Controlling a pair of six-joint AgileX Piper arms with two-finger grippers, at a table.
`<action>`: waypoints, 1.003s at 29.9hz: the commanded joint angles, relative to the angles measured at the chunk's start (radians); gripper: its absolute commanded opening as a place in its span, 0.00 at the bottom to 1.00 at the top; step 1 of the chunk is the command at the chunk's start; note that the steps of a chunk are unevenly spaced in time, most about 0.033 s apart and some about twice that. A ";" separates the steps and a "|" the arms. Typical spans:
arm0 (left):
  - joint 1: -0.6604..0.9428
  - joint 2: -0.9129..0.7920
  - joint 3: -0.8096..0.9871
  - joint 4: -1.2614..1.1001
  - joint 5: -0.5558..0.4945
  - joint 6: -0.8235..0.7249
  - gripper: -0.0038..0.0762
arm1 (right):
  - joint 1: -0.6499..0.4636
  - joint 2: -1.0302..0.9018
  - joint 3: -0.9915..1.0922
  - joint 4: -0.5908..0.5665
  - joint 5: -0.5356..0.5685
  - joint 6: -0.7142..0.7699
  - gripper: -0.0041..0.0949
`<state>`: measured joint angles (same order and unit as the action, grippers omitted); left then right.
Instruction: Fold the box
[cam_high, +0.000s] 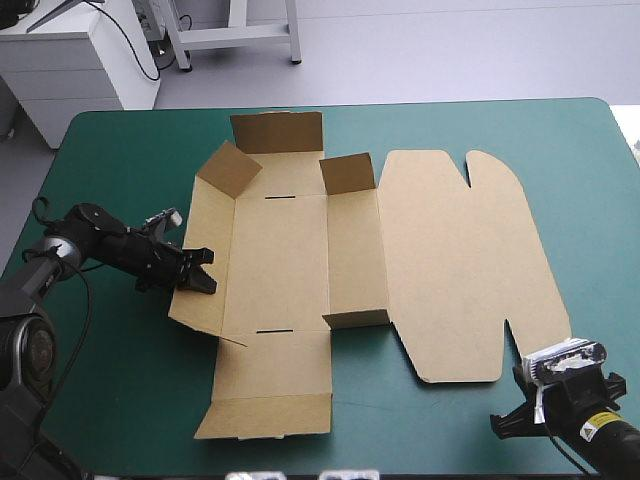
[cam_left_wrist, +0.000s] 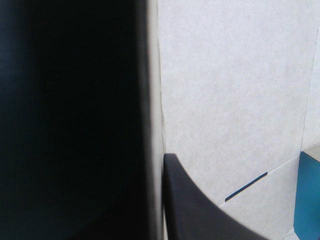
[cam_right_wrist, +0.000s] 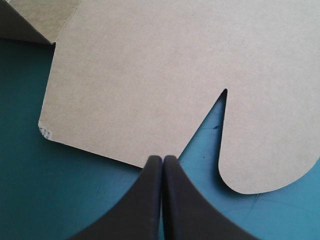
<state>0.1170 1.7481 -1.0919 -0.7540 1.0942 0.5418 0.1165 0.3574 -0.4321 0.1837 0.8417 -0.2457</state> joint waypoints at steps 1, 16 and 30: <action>0.000 -0.037 -0.012 -0.073 -0.002 0.034 0.04 | -0.007 0.007 -0.027 0.012 -0.060 -0.006 0.02; -0.002 -0.067 -0.132 -0.079 0.050 0.135 0.04 | -0.007 0.007 -0.027 0.012 -0.060 -0.006 0.02; -0.264 -0.072 -0.612 0.240 0.065 0.078 0.04 | -0.007 0.007 -0.027 0.012 -0.060 -0.006 0.02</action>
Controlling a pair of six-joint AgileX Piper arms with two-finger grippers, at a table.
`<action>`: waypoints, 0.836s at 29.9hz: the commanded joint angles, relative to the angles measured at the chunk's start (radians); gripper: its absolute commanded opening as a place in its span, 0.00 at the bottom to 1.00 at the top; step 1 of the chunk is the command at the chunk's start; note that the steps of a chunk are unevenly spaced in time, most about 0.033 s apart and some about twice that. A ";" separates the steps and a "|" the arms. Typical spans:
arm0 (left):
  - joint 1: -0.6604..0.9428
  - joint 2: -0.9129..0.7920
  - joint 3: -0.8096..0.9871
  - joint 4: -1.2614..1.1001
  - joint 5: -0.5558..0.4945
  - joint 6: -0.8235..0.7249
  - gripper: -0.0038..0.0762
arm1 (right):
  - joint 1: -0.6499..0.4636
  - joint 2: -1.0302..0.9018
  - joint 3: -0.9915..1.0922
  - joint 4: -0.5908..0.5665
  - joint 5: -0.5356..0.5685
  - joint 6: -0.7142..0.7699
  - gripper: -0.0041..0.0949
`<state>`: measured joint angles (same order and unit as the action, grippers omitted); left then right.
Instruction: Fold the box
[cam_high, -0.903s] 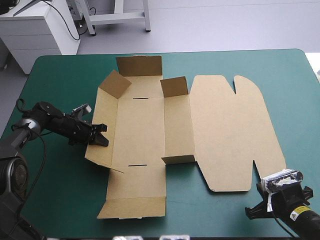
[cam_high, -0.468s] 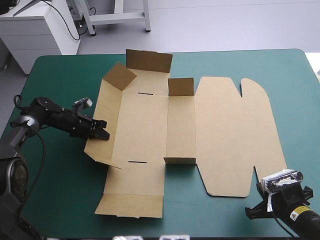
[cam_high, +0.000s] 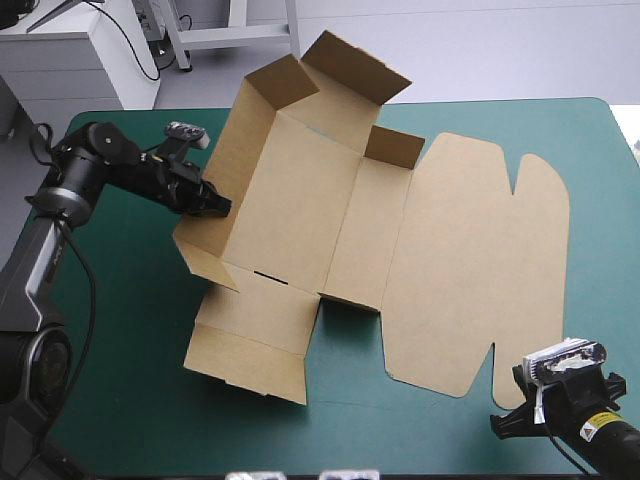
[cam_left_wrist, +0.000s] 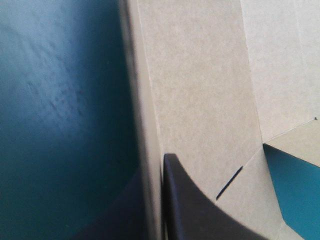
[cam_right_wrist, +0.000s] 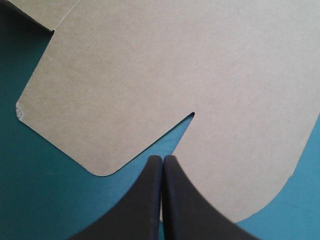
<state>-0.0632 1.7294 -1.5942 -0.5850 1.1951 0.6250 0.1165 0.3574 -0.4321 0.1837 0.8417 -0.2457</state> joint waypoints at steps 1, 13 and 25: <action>-0.112 -0.053 -0.133 0.107 -0.050 -0.005 0.04 | -0.007 0.007 -0.027 0.012 -0.060 -0.006 0.02; -0.383 -0.053 -0.203 0.585 -0.292 -0.027 0.04 | -0.007 0.007 -0.027 0.012 -0.060 -0.006 0.02; -0.605 -0.053 -0.196 0.970 -0.411 -0.028 0.04 | -0.007 0.007 -0.027 0.012 -0.064 -0.006 0.02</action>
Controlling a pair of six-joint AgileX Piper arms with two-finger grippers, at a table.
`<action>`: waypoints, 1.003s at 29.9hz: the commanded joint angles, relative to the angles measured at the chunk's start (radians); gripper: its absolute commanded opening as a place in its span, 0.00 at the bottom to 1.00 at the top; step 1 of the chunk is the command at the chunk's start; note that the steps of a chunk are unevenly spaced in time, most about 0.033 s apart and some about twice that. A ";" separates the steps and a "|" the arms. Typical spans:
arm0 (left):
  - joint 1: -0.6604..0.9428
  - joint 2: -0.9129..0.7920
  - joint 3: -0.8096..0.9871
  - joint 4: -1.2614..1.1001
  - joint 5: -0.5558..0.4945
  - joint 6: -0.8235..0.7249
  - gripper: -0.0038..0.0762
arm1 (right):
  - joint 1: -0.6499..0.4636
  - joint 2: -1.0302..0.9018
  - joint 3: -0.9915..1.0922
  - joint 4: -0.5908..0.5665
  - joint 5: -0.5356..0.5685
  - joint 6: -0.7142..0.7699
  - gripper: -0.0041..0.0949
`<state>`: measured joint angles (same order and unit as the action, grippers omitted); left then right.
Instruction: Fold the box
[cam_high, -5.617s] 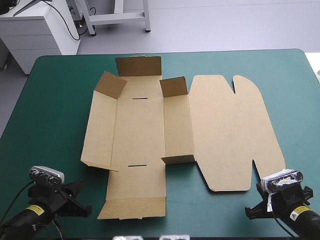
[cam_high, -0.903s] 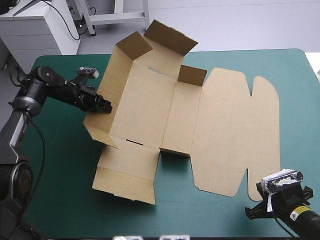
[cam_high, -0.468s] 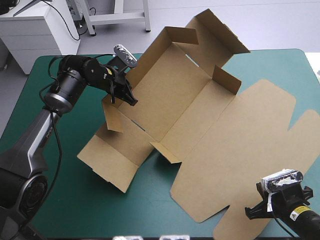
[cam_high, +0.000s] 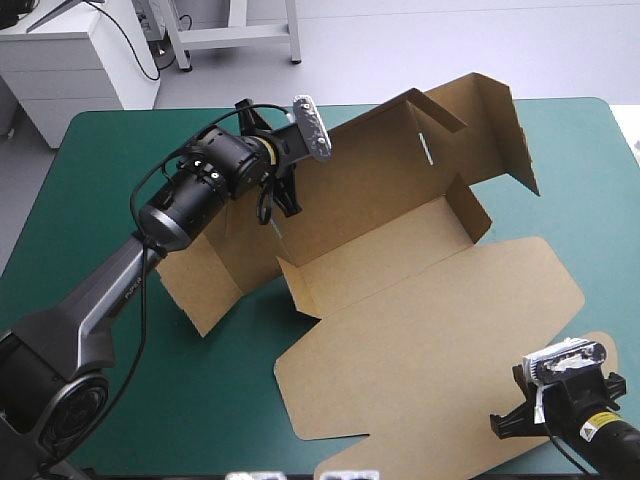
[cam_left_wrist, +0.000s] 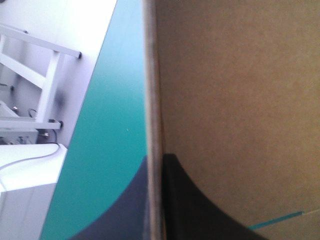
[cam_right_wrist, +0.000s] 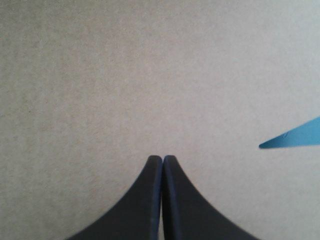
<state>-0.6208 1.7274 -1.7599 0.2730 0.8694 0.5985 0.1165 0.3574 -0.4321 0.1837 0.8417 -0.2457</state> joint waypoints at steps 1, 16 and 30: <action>-0.064 -0.051 -0.028 0.143 -0.083 -0.001 0.04 | -0.007 0.007 -0.029 0.012 -0.064 -0.006 0.02; -0.210 -0.078 0.168 0.694 -0.248 -0.263 0.04 | -0.007 0.007 -0.096 0.004 -0.143 0.114 0.02; -0.191 -0.169 0.355 0.829 -0.373 -0.377 0.04 | -0.007 0.009 -0.111 -0.019 -0.274 0.120 0.02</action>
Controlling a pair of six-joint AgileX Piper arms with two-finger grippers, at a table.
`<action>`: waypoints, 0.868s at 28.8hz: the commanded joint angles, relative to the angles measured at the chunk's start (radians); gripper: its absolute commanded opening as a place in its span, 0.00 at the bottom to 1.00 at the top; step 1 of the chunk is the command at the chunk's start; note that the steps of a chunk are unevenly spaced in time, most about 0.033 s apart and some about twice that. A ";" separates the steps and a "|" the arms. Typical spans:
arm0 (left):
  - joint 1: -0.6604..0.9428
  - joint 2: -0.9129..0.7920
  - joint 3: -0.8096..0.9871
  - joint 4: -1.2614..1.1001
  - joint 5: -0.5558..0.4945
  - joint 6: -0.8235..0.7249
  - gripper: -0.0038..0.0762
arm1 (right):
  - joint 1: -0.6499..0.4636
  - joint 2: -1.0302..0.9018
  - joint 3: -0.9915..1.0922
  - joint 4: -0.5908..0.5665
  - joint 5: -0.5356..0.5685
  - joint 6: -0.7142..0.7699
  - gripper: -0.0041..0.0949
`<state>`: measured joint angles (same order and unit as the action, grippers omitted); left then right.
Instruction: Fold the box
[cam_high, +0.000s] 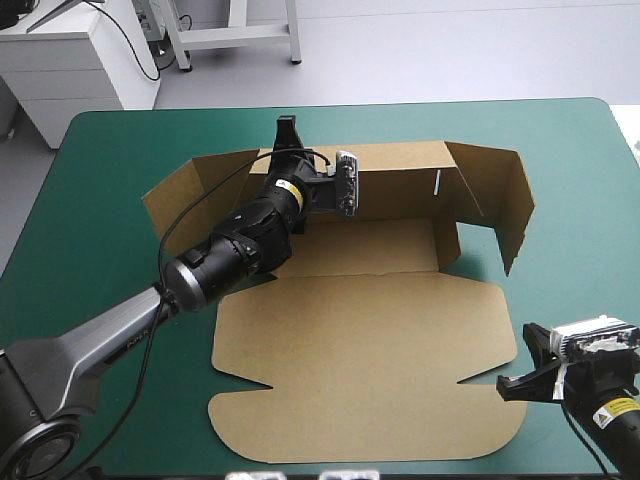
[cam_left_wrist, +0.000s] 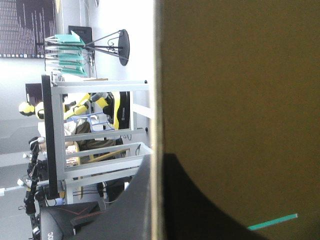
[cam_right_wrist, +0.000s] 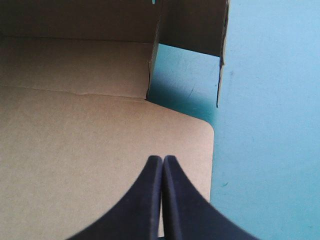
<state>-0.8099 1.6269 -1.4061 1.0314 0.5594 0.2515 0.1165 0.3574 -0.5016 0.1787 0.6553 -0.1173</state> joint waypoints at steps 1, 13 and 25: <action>-0.002 -0.071 0.018 0.094 -0.072 -0.053 0.04 | -0.007 0.009 -0.046 -0.016 -0.098 0.005 0.02; -0.002 -0.121 0.261 0.621 -0.060 -0.549 0.04 | -0.007 0.187 -0.239 -0.021 -0.048 0.064 0.02; -0.002 -0.126 0.335 0.713 -0.030 -0.650 0.04 | -0.007 0.634 -0.757 -0.036 0.100 0.056 0.02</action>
<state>-0.8099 1.5481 -1.0453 1.7059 0.4868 -0.3898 0.1165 0.8928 -1.1259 0.1444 0.7816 -0.0542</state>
